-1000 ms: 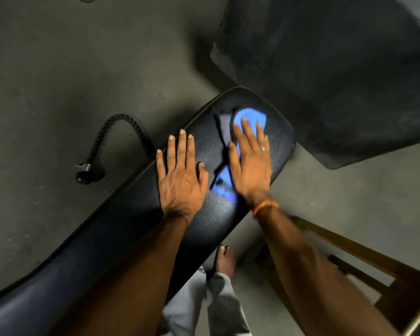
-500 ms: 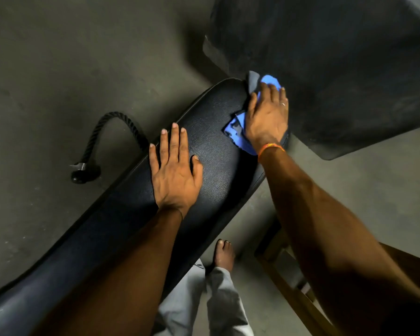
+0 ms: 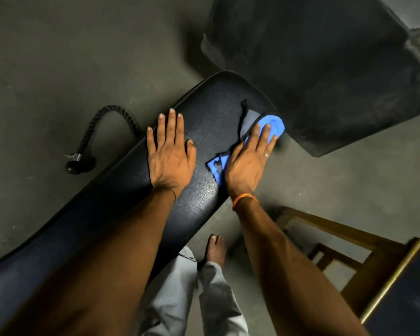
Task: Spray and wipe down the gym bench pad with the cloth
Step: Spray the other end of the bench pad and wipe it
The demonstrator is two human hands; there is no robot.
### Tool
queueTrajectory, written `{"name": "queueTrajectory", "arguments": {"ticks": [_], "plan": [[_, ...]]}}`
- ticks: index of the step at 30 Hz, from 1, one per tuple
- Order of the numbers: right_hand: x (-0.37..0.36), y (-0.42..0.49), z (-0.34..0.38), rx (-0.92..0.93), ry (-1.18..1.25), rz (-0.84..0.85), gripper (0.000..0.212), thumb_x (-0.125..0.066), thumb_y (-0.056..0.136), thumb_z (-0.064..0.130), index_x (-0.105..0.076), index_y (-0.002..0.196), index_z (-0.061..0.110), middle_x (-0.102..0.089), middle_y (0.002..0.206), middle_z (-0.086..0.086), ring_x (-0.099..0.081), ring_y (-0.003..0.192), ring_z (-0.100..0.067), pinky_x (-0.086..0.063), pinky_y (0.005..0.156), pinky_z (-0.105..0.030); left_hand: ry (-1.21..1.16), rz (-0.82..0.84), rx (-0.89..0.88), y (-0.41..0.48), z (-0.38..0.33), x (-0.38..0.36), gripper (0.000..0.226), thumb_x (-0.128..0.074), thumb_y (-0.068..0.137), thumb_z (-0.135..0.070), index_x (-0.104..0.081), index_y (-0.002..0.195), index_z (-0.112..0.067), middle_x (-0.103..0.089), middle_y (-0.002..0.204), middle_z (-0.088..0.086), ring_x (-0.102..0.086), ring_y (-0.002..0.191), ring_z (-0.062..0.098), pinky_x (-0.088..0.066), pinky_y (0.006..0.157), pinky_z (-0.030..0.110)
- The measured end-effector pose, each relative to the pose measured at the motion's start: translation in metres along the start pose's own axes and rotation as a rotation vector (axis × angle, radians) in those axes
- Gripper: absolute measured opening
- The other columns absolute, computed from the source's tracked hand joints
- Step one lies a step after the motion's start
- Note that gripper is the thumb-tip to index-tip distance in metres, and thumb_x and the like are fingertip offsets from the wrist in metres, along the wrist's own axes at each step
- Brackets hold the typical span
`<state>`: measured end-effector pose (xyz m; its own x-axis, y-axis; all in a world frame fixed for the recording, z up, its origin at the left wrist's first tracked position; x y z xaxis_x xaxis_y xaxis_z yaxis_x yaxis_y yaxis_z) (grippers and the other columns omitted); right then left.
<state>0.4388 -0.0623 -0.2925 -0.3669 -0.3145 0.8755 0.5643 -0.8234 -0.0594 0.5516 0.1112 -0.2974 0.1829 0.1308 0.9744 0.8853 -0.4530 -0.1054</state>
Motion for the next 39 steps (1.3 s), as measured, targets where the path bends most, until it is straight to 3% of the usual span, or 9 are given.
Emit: {"name": "queueTrajectory", "arguments": {"ticks": [5, 10, 14, 20, 23, 26, 30, 34, 39], "plan": [[-0.012, -0.06, 0.026, 0.251, -0.078, 0.09, 0.06, -0.035, 0.099, 0.02, -0.031, 0.156, 0.001, -0.021, 0.167, -0.018, -0.009, 0.156, -0.041, -0.014, 0.128, -0.048, 0.028, 0.028, -0.049, -0.015, 0.006, 0.001, 0.063, -0.022, 0.106, -0.044, -0.016, 0.162, -0.015, -0.012, 0.171, 0.005, -0.012, 0.158, 0.025, -0.015, 0.127, 0.049], [-0.022, -0.114, 0.044, 0.359, -0.112, 0.221, 0.06, -0.041, 0.101, 0.023, -0.031, 0.157, 0.006, -0.021, 0.168, -0.012, -0.01, 0.157, -0.038, -0.019, 0.127, -0.049, 0.048, 0.047, 0.028, -0.087, 0.048, 0.006, 0.066, -0.024, 0.106, -0.049, -0.014, 0.162, -0.016, -0.009, 0.171, 0.003, -0.007, 0.158, 0.025, -0.014, 0.128, 0.048], [-0.032, -0.157, 0.053, 0.465, -0.189, 0.305, 0.062, -0.031, 0.099, 0.029, -0.033, 0.157, 0.007, -0.024, 0.167, -0.012, -0.012, 0.156, -0.036, -0.027, 0.124, -0.05, 0.083, 0.062, 0.115, -0.144, 0.076, 0.009, 0.067, -0.026, 0.105, -0.049, -0.014, 0.163, -0.016, -0.009, 0.171, 0.003, -0.007, 0.158, 0.025, -0.015, 0.127, 0.049], [-0.041, -0.216, 0.067, 0.713, -0.289, 0.462, 0.068, -0.038, 0.099, 0.03, -0.016, 0.162, 0.013, -0.006, 0.17, -0.008, -0.002, 0.157, -0.033, -0.02, 0.127, -0.048, 0.061, 0.08, 0.277, -0.225, 0.112, 0.015, 0.069, -0.024, 0.103, -0.052, -0.018, 0.162, -0.017, -0.011, 0.171, 0.002, -0.009, 0.158, 0.025, -0.019, 0.126, 0.051], [-0.043, -0.191, 0.076, 0.853, -0.251, 0.48, 0.063, -0.038, 0.099, 0.027, -0.027, 0.16, 0.014, -0.02, 0.169, -0.006, -0.013, 0.157, -0.033, -0.022, 0.127, -0.045, 0.073, 0.072, 0.273, -0.252, 0.13, 0.021, 0.072, -0.027, 0.101, -0.056, -0.019, 0.162, -0.018, -0.011, 0.171, 0.001, -0.009, 0.158, 0.026, -0.019, 0.125, 0.052], [-0.056, -0.11, 0.098, 0.795, -0.282, 0.416, 0.061, -0.035, 0.102, 0.027, -0.026, 0.16, 0.012, -0.021, 0.169, -0.009, -0.013, 0.156, -0.037, -0.018, 0.127, -0.047, 0.09, 0.046, 0.276, -0.264, 0.145, 0.024, 0.075, -0.03, 0.1, -0.057, -0.016, 0.162, -0.018, -0.006, 0.172, 0.0, -0.005, 0.159, 0.026, -0.013, 0.127, 0.05], [-0.069, -0.069, 0.125, 0.589, -0.178, 0.393, 0.06, -0.038, 0.102, 0.024, -0.028, 0.159, 0.01, -0.019, 0.169, -0.009, -0.007, 0.157, -0.037, -0.005, 0.129, -0.036, 0.083, 0.022, 0.286, -0.264, 0.149, 0.021, 0.075, -0.032, 0.101, -0.057, -0.014, 0.163, -0.019, -0.005, 0.172, 0.001, -0.002, 0.159, 0.025, -0.008, 0.128, 0.048], [-0.064, -0.174, 0.135, 0.886, -0.206, 0.473, 0.066, -0.028, 0.096, 0.03, -0.029, 0.159, 0.009, -0.023, 0.168, -0.01, -0.014, 0.156, -0.034, -0.003, 0.128, -0.035, 0.055, 0.006, 0.288, -0.265, 0.15, 0.023, 0.073, -0.032, 0.102, -0.057, -0.016, 0.162, -0.019, -0.009, 0.171, 0.001, -0.006, 0.159, 0.024, -0.011, 0.128, 0.05], [-0.054, -0.22, 0.119, 1.063, -0.209, 0.558, 0.064, -0.03, 0.096, 0.032, -0.034, 0.158, 0.017, -0.029, 0.166, -0.003, -0.02, 0.156, -0.031, -0.023, 0.126, -0.042, 0.002, -0.02, 0.396, -0.283, 0.16, 0.025, 0.071, -0.029, 0.102, -0.056, -0.018, 0.162, -0.019, -0.012, 0.171, 0.0, -0.007, 0.158, 0.024, -0.015, 0.127, 0.05]]}}
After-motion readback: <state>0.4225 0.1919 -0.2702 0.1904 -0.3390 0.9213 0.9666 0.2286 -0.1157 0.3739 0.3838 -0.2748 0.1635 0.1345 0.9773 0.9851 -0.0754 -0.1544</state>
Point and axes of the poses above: each hand's wrist, its own y-axis towards the middle knuckle, its own x-axis out of the back of the hand, z = x × y, the point moved 9 cm from there along y, towards the middle knuckle
